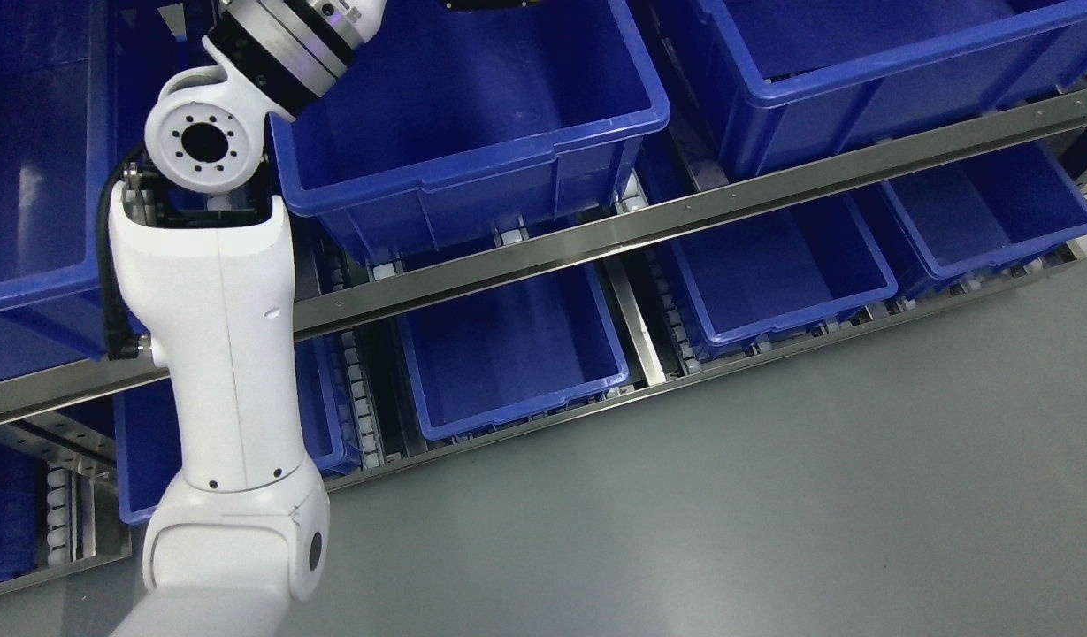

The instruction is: Stack pink IKEA bowls on left shelf middle

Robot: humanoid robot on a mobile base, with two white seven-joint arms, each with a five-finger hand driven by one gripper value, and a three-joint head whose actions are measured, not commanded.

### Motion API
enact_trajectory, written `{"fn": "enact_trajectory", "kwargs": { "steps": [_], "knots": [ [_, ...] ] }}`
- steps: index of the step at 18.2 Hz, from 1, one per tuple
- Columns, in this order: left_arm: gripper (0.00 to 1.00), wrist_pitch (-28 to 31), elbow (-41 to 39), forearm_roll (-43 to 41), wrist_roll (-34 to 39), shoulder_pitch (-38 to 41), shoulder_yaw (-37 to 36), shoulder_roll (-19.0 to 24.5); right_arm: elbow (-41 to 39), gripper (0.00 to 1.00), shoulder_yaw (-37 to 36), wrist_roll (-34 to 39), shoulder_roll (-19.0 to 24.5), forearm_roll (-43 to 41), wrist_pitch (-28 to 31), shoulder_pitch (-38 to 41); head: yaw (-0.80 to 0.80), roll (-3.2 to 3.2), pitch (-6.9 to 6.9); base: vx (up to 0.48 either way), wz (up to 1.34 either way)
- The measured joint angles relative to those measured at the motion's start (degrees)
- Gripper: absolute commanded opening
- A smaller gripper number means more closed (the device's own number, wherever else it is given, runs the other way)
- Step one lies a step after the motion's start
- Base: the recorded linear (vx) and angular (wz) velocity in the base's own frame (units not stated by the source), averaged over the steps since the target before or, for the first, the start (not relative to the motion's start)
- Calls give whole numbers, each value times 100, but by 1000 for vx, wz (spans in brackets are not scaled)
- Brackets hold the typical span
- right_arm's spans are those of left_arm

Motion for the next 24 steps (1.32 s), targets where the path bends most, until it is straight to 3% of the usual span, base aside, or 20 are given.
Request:
{"fn": "enact_trajectory", "kwargs": {
  "steps": [7,9,11,13,17,20,24],
  "knots": [
    [4,82,757,-146,-422,15,-317,589,0,100,0,-2,0,0,1,-2,0,0,0,0,-36],
    [10,72,946,-202,-513,67,-389,797,0,100,0,-2,0,0,2,-2,0,0,0,0,0],
    [23,39,1070,-282,-566,115,-432,924,0,100,0,-2,0,0,2,-2,0,0,0,0,0],
    [47,20,1182,-355,-569,148,-458,1030,0,100,0,-2,0,0,2,-2,0,0,0,0,0],
    [79,13,1345,-428,-230,173,-417,1172,0,100,0,-3,0,0,2,-2,0,0,0,0,0],
    [88,26,1448,-401,585,195,-214,1178,0,100,0,-3,0,0,2,-1,0,0,0,0,0],
    [98,76,1579,238,1942,278,407,801,0,100,0,-4,0,0,2,-1,0,0,0,0,0]
  ]
}}
